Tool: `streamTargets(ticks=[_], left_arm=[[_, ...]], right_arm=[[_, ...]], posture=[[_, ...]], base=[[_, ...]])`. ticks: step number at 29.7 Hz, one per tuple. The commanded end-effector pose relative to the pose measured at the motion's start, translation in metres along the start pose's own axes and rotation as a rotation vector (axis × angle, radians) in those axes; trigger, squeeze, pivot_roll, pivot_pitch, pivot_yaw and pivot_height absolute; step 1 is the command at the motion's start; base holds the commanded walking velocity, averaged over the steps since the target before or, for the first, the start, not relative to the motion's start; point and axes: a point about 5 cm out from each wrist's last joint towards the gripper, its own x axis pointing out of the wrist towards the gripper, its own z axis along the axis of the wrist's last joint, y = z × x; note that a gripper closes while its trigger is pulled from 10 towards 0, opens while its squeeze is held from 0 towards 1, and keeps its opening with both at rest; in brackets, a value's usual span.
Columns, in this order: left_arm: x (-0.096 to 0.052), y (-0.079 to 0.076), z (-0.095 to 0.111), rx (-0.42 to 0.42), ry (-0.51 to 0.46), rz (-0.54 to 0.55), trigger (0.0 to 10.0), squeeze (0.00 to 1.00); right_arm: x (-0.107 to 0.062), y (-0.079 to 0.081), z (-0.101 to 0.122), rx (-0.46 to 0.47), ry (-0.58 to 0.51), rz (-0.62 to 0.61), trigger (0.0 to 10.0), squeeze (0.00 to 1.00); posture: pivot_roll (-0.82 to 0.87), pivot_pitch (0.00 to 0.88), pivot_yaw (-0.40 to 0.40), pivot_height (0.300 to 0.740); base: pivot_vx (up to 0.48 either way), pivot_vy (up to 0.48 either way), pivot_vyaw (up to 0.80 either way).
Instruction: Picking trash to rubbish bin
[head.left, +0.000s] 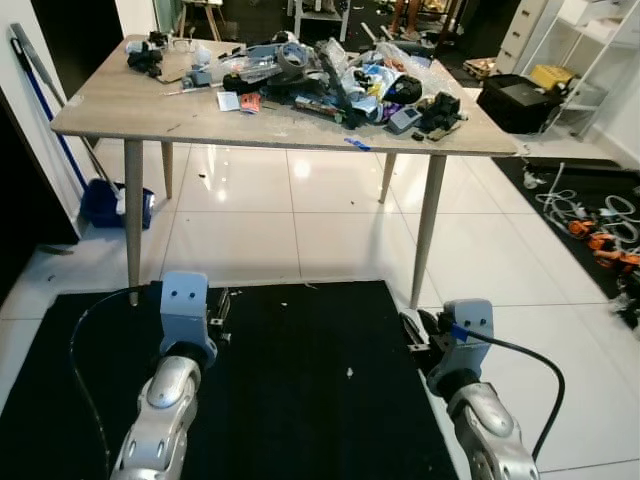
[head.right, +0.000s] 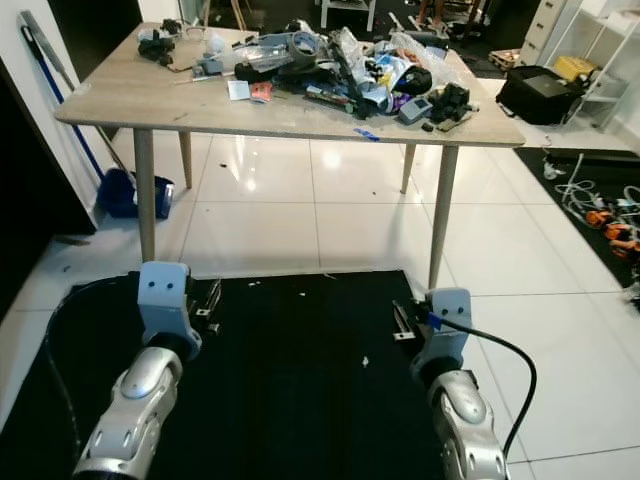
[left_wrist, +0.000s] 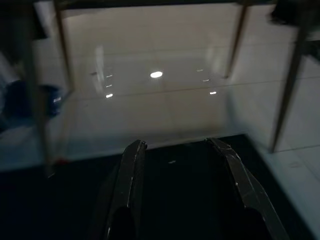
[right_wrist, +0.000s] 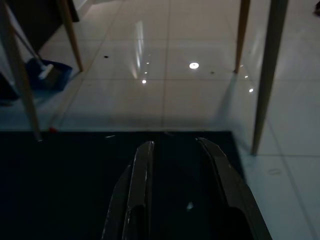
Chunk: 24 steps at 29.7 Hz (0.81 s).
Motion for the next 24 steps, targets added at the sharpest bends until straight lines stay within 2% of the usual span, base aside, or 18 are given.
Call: streamTargets(ticks=[1,24], left_arm=[[-0.0018,0.0022,-0.0044,0.015,0.025,0.004,10.0,0.00],[0.0008,0.0017,0.0002,0.017,0.016,-0.010,10.0,0.00]], right_arm=[[-0.0015,0.0020,-0.0041,0.008,0.017,-0.002,10.0,0.00],[0.0009,0.0025,0.0025,0.019,-0.017,-0.021,10.0,0.00]], posture=[[-0.03,0.100,-0.078,0.740],[-0.03,0.117,-0.070,0.740]], base=[[0.300,0.000,0.00],[0.298,0.000,0.00]])
